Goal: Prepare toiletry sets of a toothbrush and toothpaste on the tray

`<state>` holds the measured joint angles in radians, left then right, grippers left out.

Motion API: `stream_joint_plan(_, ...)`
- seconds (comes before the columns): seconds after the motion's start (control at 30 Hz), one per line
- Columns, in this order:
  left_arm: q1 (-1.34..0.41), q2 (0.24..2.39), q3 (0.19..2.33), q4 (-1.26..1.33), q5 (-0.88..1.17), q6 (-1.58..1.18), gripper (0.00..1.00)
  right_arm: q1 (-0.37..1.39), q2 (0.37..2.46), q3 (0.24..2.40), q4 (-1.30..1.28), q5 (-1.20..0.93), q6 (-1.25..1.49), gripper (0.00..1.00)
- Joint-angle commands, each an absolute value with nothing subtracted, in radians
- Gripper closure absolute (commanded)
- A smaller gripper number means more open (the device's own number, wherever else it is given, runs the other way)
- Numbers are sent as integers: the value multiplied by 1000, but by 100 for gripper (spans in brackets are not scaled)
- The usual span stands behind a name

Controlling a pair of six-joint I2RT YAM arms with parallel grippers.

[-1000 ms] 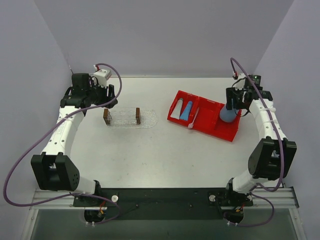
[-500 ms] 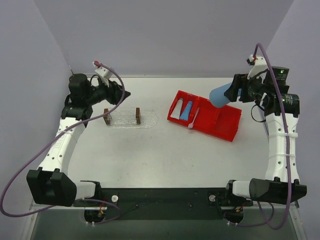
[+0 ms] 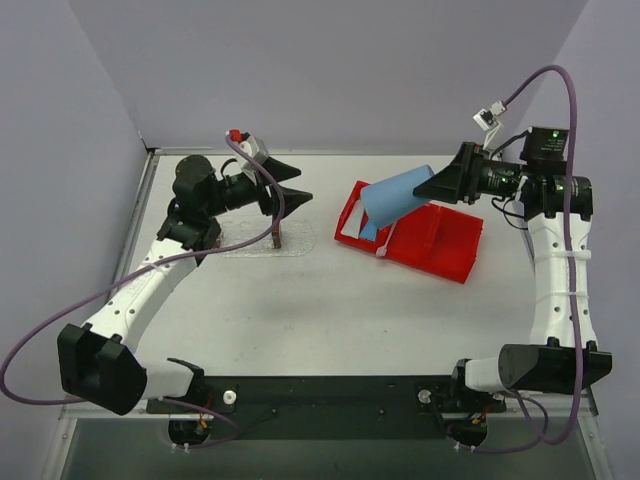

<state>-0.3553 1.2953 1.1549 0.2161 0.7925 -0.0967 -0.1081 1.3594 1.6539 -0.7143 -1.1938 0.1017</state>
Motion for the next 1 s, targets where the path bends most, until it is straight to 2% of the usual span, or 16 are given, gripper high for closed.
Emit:
stream_joint_plan(0.0,-393,1338,1163,420,814,-224,25,-68,1359,1669,-586,-1457,186,100)
stream_joint_plan(0.17,-465,1385,1189,414,787,-267,24,-6,1332,1600,-366,-1473,375,100)
stream_joint_plan(0.23,-474,1399,1193,434,784,-308,24,24,1316,1566,-212,-1463,449,100)
stream_joint_plan(0.27,-474,1405,1192,455,790,-327,24,34,1309,1545,-136,-1463,577,100)
stream_joint_plan(0.3,-474,1408,1189,487,792,-346,24,35,1305,1484,65,-1463,654,100)
stream_joint_plan(0.4,-474,1420,1180,567,825,-420,24,43,1301,1424,312,-1456,869,100)
stream_joint_plan(0.83,-479,1456,1147,741,841,-618,24,92,1325,1420,184,-1442,740,100)
stream_joint_plan(0.97,-482,1483,1154,802,842,-690,27,103,1316,1407,179,-1437,730,100)
